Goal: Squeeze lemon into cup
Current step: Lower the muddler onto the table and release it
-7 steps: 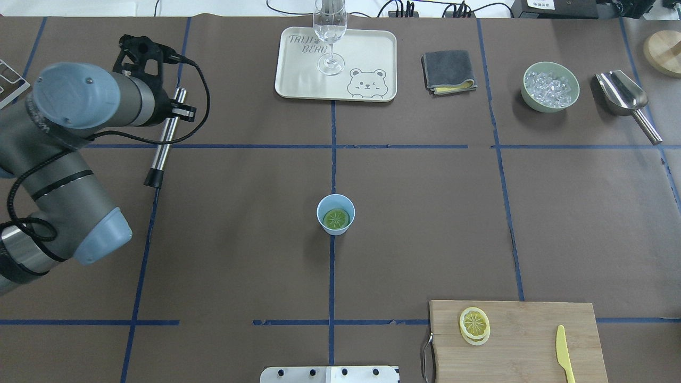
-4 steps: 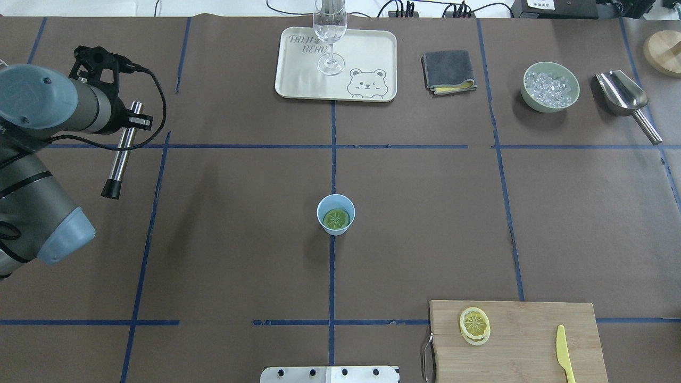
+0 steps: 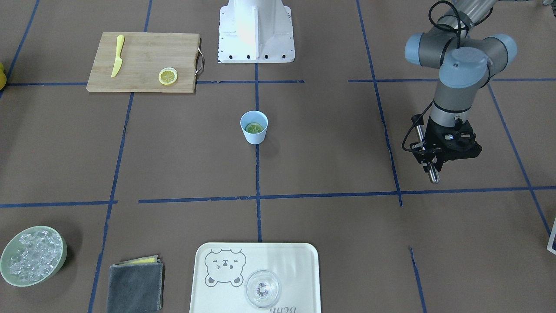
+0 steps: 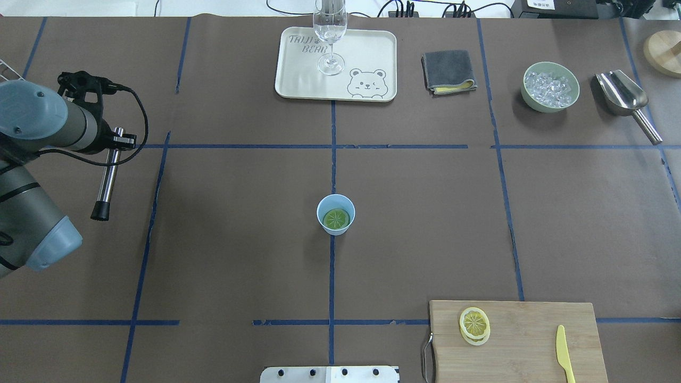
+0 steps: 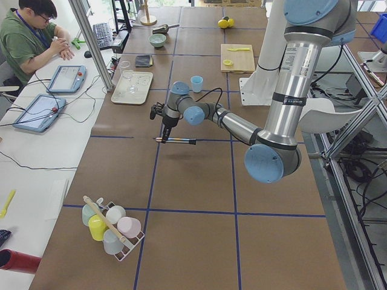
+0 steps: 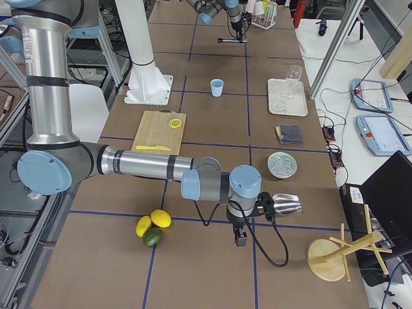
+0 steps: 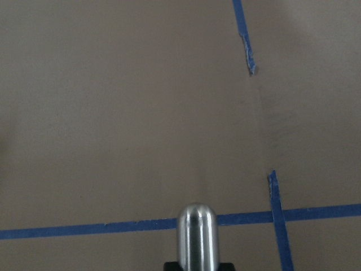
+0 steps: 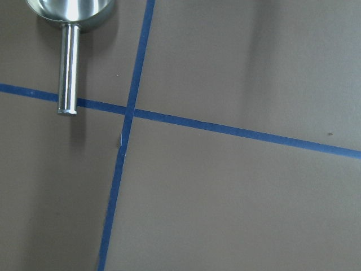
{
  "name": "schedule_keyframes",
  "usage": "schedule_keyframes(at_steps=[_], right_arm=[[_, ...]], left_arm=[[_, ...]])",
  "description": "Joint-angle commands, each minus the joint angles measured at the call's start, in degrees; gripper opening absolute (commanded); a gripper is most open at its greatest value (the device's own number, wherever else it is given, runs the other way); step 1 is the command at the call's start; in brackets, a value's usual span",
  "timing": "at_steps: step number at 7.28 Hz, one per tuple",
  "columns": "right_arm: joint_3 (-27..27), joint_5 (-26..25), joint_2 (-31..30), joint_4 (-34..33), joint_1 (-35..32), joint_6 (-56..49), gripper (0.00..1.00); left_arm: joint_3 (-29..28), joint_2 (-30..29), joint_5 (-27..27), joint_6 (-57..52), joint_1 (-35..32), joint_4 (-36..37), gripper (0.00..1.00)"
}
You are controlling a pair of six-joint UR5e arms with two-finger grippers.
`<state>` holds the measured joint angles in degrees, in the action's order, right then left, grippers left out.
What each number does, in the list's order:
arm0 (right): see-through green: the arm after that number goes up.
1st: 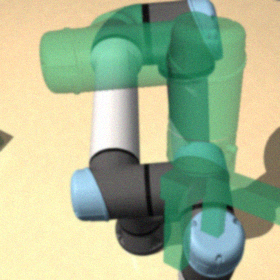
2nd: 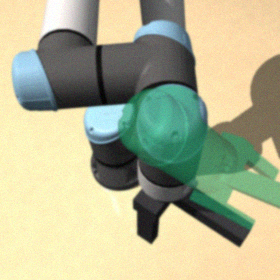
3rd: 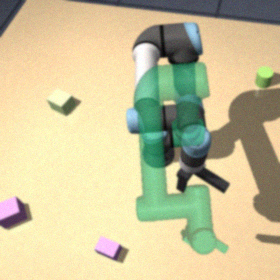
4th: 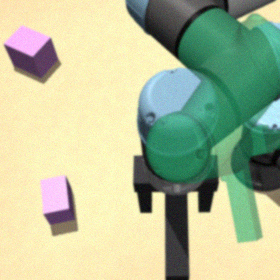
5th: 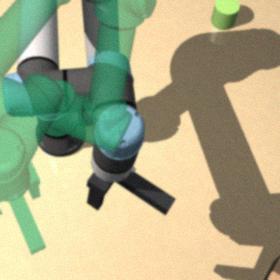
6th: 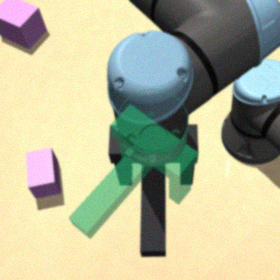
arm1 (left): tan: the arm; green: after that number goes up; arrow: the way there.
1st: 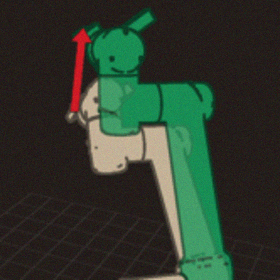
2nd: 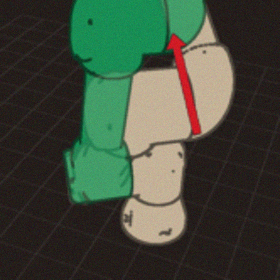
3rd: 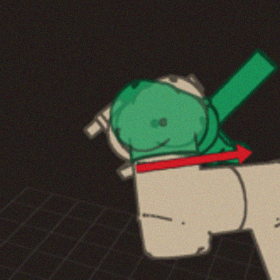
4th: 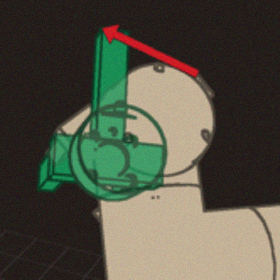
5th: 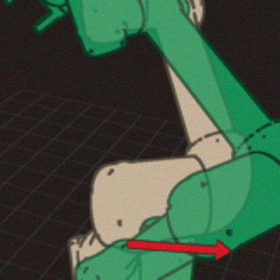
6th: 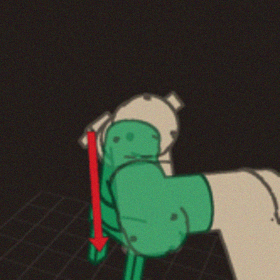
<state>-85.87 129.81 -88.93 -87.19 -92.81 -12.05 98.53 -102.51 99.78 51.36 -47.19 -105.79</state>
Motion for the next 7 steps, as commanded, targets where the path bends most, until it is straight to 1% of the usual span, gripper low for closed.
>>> schedule_keyframes(at_steps=[1, 4, 5, 7], right_arm=[[0.00, 0.00, 0.07, 0.00, 0.00, 0.01, 1.00], [0.00, -0.09, 0.34, 0.00, 0.00, 0.01, 1.00], [0.09, -0.09, 0.34, 0.00, 0.00, 0.01, 1.00], [0.09, -0.09, 0.60, 0.00, 0.00, 0.01, 1.00]], left_arm=[[-1.14, -0.06, 0.15, 0.59, 0.17, -0.03, 0.00], [-2.72, -0.15, -0.37, 0.06, 0.52, -0.12, 0.00], [-3.25, -0.06, -0.64, 0.15, 2.09, -1.16, 0.00], [-3.52, -0.15, -0.73, 0.06, 2.72, -2.05, 0.00]])
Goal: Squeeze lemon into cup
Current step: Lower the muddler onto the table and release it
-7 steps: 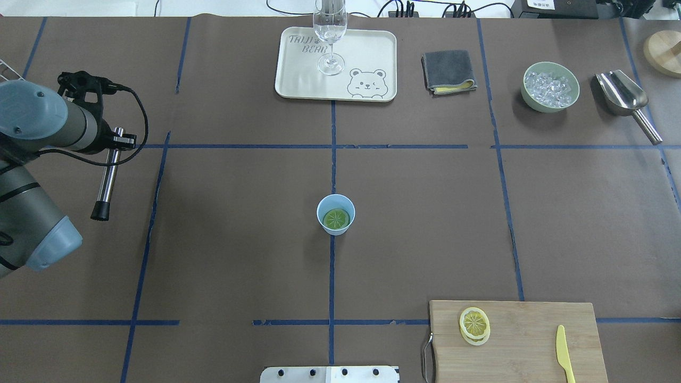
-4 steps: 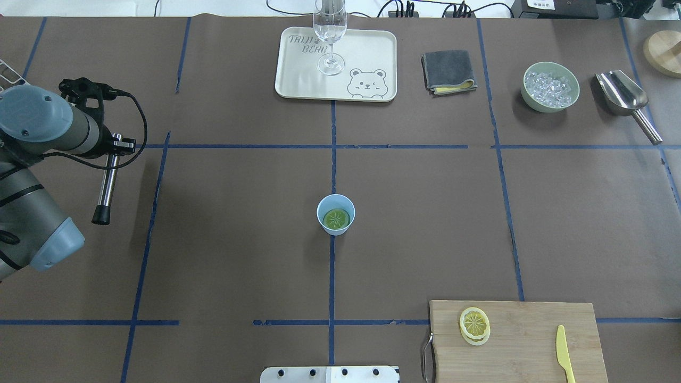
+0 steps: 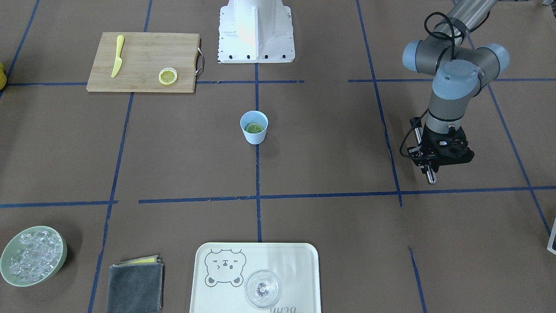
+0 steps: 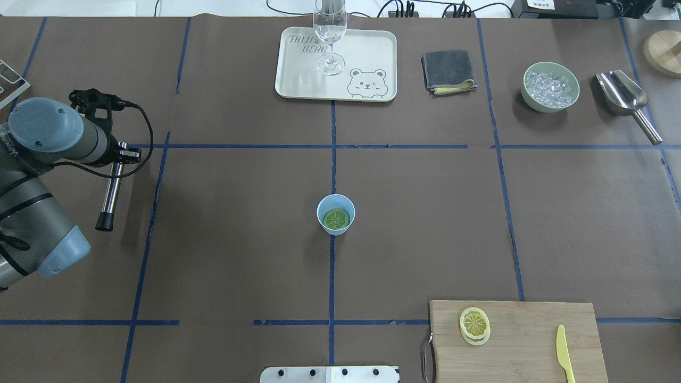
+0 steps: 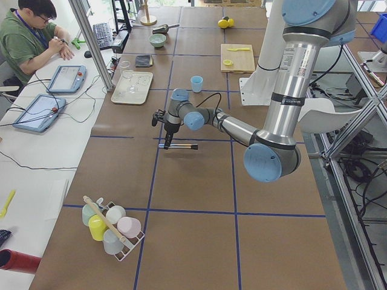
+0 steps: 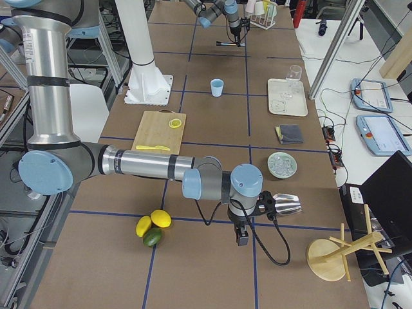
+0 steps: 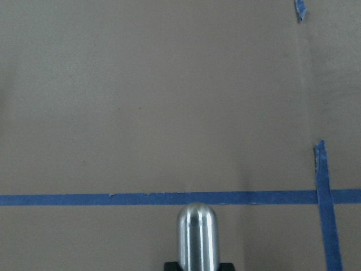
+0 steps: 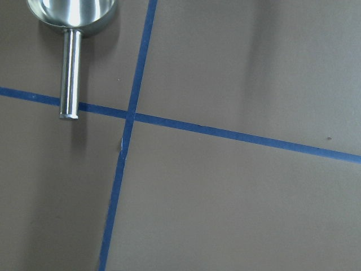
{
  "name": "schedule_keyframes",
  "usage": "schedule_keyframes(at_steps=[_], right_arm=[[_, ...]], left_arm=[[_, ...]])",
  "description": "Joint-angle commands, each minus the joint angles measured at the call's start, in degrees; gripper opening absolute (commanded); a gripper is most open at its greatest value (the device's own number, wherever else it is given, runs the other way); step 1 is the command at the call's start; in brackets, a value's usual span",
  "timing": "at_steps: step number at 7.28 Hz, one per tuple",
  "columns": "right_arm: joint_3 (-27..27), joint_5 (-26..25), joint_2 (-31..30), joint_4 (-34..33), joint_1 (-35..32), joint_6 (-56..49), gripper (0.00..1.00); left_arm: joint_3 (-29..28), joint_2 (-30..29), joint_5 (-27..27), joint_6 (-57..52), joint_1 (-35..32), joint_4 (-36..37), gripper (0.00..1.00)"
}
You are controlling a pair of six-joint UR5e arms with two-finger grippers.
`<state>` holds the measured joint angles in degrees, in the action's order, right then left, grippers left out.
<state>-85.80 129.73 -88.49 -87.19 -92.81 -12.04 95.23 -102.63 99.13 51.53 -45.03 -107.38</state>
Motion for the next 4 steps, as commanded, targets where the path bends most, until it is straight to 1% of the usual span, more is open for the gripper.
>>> schedule_keyframes(at_steps=[1, 4], right_arm=[[0.02, 0.00, 0.16, 0.00, 0.00, 0.00, 1.00], [0.10, 0.00, 0.16, 0.00, 0.00, 0.00, 1.00]], left_arm=[[-0.31, 0.06, -0.08, -0.20, 0.99, -0.46, 0.00], [-1.01, 0.06, -0.08, -0.46, 1.78, -0.46, 0.00]])
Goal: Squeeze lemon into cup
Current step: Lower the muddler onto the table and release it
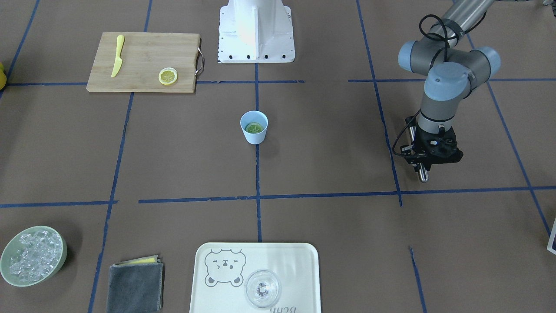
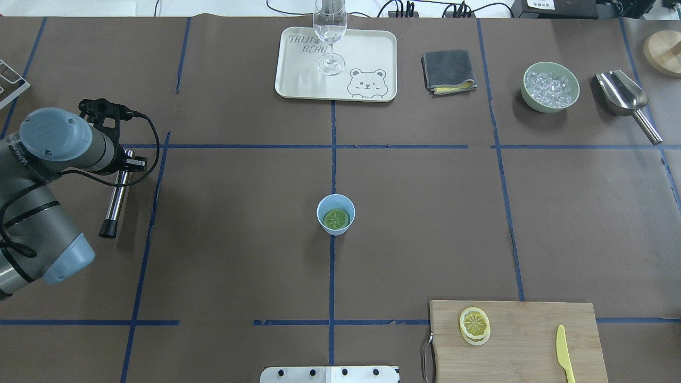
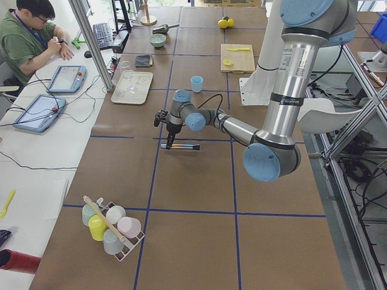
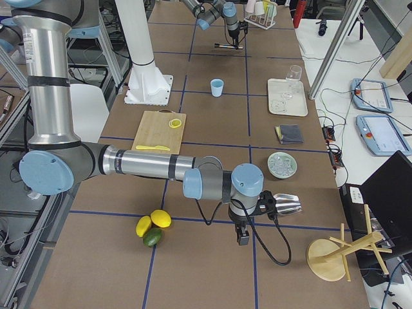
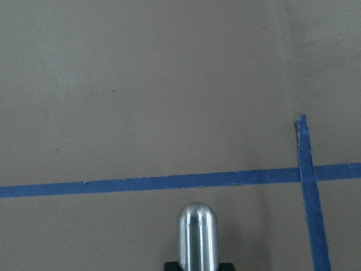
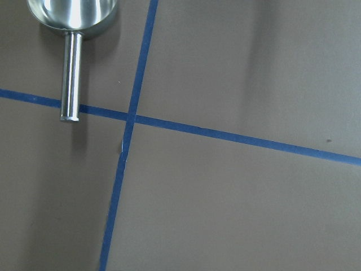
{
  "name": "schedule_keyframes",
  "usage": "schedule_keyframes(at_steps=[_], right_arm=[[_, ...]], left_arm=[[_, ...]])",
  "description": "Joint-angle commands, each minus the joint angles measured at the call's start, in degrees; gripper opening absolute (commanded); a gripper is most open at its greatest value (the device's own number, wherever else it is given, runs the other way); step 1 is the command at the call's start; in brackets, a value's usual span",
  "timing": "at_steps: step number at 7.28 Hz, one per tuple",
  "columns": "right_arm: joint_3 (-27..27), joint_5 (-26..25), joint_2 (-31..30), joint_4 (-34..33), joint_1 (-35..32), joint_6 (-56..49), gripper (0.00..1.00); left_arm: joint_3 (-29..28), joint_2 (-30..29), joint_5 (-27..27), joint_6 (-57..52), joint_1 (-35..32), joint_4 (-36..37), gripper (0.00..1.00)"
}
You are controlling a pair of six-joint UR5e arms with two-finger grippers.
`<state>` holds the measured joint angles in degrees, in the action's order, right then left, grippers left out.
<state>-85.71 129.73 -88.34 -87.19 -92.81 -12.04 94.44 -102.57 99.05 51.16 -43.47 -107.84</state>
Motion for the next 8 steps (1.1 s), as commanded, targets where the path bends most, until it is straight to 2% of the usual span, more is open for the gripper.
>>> schedule_keyframes(at_steps=[1, 2, 3, 4, 6, 7, 8], right_arm=[[0.02, 0.00, 0.01, 0.00, 0.00, 0.00, 1.00], [0.02, 0.00, 0.01, 0.00, 0.09, 0.00, 1.00], [-0.07, 0.00, 0.01, 0.00, 0.00, 0.00, 1.00], [-0.07, 0.00, 0.01, 0.00, 0.09, 0.09, 1.00], [0.02, 0.09, 0.01, 0.00, 0.09, 0.09, 1.00], [0.02, 0.09, 0.01, -0.09, 0.09, 0.09, 1.00], [0.02, 0.09, 0.01, -0.09, 0.09, 0.09, 1.00]], left_arm=[[-0.22, 0.01, 0.00, 0.08, 0.22, -0.01, 0.45], [-0.22, 0.01, 0.00, 0.26, 0.22, -0.01, 0.55], [-0.30, 0.01, 0.00, 0.08, 0.22, -0.01, 1.00], [0.22, -0.08, 0.00, -0.09, 0.22, -0.01, 1.00], [5.11, 0.01, 0.79, -0.62, -0.65, 0.17, 1.00], [7.06, 0.01, 2.88, -6.19, -4.05, 0.60, 1.00], [7.51, 0.35, 11.17, -17.73, -12.17, 0.87, 1.00]])
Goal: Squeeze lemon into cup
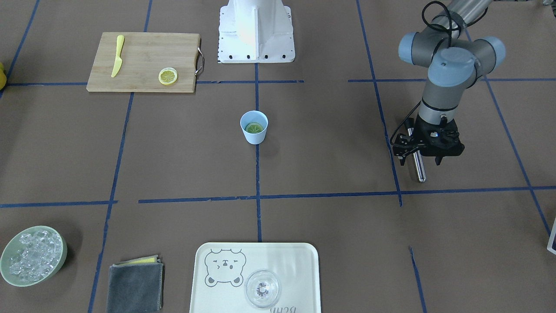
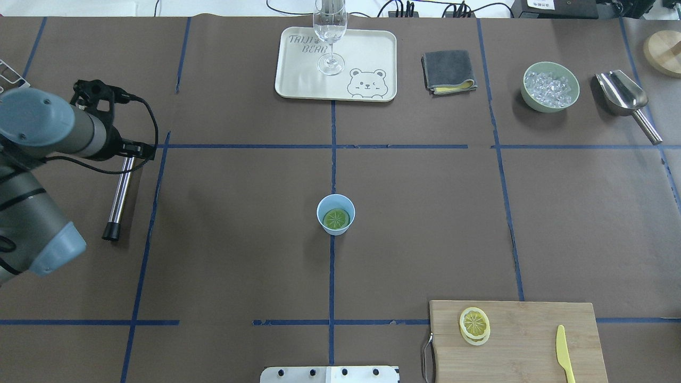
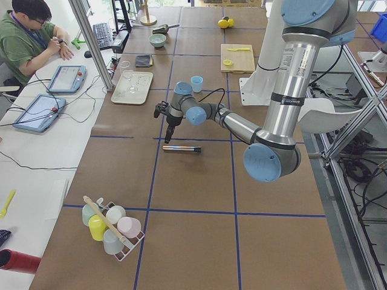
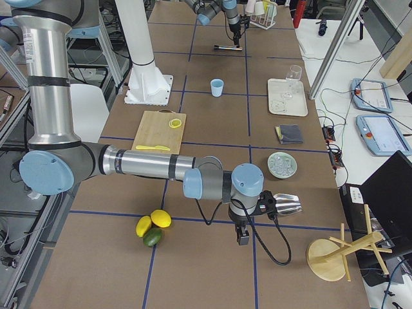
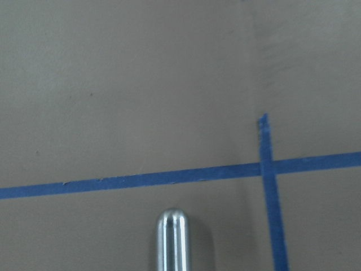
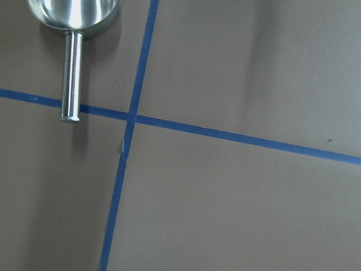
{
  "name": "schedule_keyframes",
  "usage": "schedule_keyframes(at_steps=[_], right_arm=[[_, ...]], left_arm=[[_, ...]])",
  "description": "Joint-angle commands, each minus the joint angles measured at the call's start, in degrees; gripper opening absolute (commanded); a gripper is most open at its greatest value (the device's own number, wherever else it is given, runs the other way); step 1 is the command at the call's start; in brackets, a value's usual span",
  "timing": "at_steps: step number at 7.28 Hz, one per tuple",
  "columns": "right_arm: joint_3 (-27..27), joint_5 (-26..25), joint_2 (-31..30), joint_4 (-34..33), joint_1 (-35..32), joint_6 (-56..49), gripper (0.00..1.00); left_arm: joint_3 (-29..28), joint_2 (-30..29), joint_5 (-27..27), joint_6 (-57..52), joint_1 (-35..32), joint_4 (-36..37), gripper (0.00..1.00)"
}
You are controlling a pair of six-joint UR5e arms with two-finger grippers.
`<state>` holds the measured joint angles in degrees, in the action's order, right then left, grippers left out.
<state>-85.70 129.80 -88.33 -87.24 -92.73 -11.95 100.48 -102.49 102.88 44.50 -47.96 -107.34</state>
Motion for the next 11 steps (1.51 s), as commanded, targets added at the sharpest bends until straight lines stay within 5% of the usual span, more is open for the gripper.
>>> schedule_keyframes(at_steps=[1, 4, 6, 9, 11], right_arm=[[0.01, 0.01, 0.00, -0.03, 0.00, 0.00, 1.00], [0.45, 0.01, 0.09, 0.05, 0.00, 0.00, 1.00], [0.45, 0.01, 0.09, 0.05, 0.00, 0.00, 1.00], [0.45, 0.01, 0.09, 0.05, 0.00, 0.00, 1.00], [0.36, 0.01, 0.00, 0.05, 0.00, 0.00, 1.00]], left_arm=[[0.78, 2.27, 13.95, -24.15, -15.86, 0.64, 1.00], [-1.50, 2.21, 17.97, -55.05, -33.47, 17.20, 1.00], [-7.80, 3.87, 24.95, -57.31, -38.95, 24.97, 1.00], [-6.53, 10.72, 34.28, -62.52, -42.83, 22.61, 1.00], [-7.63, 11.43, 34.40, -62.69, -46.08, 21.13, 1.00]])
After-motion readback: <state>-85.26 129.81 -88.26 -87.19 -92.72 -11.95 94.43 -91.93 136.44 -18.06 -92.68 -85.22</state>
